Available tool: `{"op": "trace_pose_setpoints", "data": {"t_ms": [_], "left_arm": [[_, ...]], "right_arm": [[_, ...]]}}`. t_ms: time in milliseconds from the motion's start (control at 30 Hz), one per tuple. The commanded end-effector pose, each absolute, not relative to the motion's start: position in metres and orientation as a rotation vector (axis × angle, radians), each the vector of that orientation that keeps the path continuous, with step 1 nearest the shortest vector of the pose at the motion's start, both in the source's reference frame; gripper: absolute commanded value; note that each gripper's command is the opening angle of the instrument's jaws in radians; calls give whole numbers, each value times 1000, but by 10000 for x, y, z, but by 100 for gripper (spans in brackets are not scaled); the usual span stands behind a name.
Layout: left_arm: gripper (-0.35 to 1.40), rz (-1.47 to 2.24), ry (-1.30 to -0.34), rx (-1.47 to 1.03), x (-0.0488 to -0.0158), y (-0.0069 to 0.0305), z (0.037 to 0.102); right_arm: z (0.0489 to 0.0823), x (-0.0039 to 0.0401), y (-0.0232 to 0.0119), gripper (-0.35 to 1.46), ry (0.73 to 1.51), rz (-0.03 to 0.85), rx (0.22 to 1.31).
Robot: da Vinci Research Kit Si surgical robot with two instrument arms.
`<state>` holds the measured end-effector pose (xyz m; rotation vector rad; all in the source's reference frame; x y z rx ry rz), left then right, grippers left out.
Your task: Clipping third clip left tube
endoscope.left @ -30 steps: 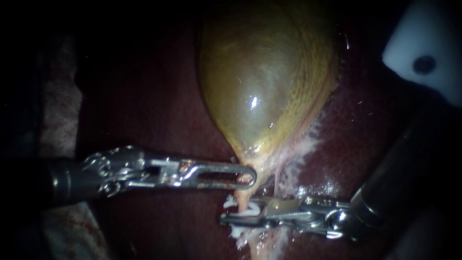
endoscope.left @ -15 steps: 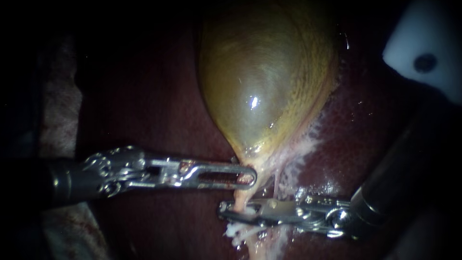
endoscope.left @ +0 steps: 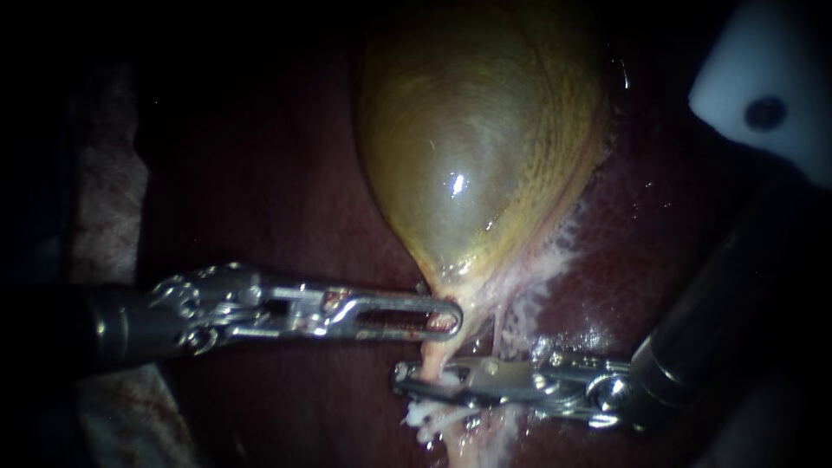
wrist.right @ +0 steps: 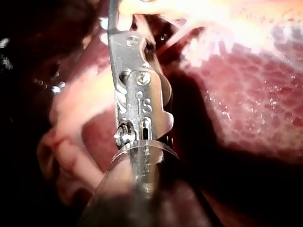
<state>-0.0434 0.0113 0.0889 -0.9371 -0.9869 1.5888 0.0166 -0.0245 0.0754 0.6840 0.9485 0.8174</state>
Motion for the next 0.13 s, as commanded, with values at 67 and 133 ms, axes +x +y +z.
{"op": "trace_pose_setpoints", "data": {"t_ms": [67, 133], "left_arm": [[-35, 1589, -987, -937, -434, 113, 889], [-35, 1589, -987, -937, -434, 113, 889]], "right_arm": [[755, 166, -245, -34, 948, 818, 684], [755, 166, -245, -34, 948, 818, 684]]}}
